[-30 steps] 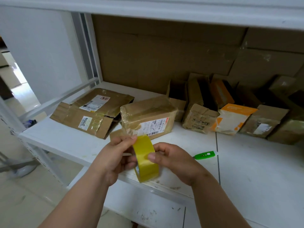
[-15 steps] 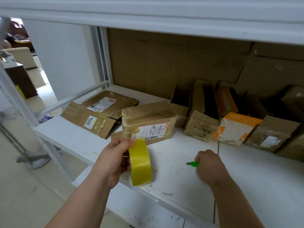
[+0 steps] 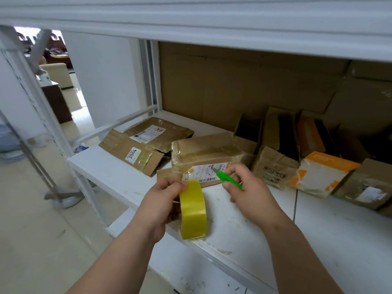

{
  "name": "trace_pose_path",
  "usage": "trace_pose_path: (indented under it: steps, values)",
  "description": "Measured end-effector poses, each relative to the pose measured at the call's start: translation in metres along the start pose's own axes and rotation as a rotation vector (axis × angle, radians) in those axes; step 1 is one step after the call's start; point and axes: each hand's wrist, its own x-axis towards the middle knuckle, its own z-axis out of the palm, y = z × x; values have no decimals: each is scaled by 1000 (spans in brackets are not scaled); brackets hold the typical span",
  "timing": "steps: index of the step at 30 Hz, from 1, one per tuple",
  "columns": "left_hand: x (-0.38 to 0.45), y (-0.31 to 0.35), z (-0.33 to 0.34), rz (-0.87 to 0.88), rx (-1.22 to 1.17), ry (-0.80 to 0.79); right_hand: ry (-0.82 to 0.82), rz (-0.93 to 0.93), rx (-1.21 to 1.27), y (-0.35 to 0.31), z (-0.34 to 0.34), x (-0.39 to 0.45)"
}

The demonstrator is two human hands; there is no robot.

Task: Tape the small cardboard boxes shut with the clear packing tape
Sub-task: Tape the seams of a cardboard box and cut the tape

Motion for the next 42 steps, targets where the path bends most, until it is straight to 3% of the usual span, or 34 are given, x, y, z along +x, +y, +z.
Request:
trace_pose_path:
  steps: [5, 11, 20, 29, 38, 42]
  values:
    - [0, 2, -1, 5, -22, -7, -82, -131, -121, -33, 5, 18]
    - [1, 2, -4, -2, 16, -14, -160, -157, -338, -55, 13, 42]
    - [2, -1, -6, 61, 110, 82, -316, -110, -567, -73, 19, 59]
    - [3, -6, -3, 81, 75, 69, -393, -108, -712, -73, 23, 70]
    - [7, -4, -13, 85, 72, 80, -259, -72, -739, -39, 11, 62]
    - [9, -5, -12, 70, 61, 76, -211, 58, -572, -5, 8, 53]
